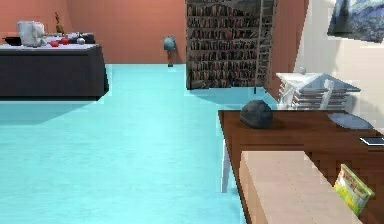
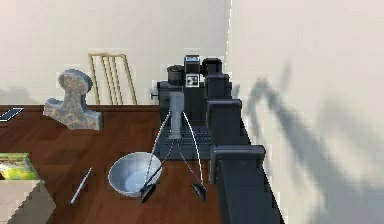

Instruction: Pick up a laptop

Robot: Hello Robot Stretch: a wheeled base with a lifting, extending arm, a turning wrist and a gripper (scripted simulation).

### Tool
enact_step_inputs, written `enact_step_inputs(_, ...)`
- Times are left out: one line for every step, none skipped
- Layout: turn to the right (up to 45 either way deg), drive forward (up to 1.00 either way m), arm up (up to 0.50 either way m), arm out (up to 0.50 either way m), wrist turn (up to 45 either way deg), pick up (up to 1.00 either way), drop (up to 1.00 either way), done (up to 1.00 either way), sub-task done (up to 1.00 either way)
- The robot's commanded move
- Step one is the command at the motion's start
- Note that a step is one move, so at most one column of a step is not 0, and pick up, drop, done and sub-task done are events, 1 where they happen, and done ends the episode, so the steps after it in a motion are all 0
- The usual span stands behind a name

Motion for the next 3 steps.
enact_step_inputs(0.0,0.00,0.00,0.00,45.0,0.00,0.00,0.00,0.00)
enact_step_inputs(0.0,0.00,0.00,0.00,45.0,0.00,0.00,0.00,0.00)
enact_step_inputs(0.0,0.00,0.00,0.00,45.0,0.00,0.00,0.00,0.00)
